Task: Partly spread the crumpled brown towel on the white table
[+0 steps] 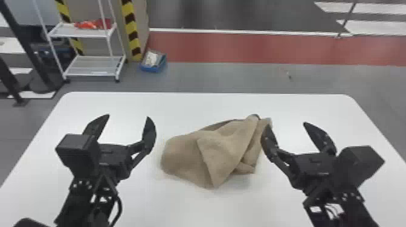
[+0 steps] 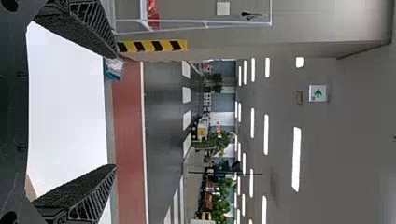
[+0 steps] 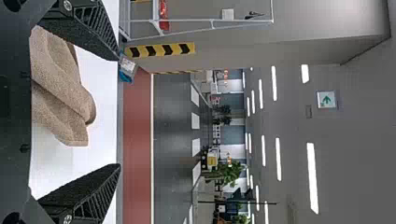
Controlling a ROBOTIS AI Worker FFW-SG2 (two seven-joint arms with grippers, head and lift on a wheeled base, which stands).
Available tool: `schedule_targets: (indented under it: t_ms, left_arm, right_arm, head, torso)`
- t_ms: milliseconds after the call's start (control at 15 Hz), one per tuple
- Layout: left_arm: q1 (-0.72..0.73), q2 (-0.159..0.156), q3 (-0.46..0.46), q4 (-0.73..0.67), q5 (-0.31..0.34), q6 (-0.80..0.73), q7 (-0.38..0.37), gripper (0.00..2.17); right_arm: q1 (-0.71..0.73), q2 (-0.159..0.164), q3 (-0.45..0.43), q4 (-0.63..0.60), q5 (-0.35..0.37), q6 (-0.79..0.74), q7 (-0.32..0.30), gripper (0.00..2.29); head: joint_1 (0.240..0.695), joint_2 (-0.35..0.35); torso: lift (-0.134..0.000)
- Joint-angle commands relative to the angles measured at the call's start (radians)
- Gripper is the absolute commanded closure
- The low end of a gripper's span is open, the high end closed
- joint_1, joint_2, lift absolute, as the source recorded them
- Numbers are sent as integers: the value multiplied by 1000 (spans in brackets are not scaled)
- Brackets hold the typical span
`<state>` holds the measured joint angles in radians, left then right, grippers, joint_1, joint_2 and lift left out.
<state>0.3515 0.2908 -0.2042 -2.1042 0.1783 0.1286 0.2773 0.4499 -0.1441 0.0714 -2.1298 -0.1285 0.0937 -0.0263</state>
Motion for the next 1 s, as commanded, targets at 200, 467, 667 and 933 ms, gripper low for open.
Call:
schedule_targets:
  t_ms: [200,467,667,933]
  left_arm:
    - [-80,-47,12,142,-25,-169,141,76]
    - [-60,-38,-4,142,-33,-267,128,76]
    - [-32,-36,-14,113,-68,-231,123,76]
    - [-34,-36,-32,110,-94,-166,105,83]
  right_arm:
    - [3,9,2,40,0,-122,-14,70]
    - [15,9,-5,44,-11,-177,-29,70]
    - [13,11,-38,37,-23,-76,-41,70]
    - [19,17,-56,13,-37,-45,-41,73]
  head:
    - [695,39]
    - [695,37]
    - [695,19]
    - [695,-18]
  torso:
    - [-124]
    - [-124]
    - [-124]
    - [-124]
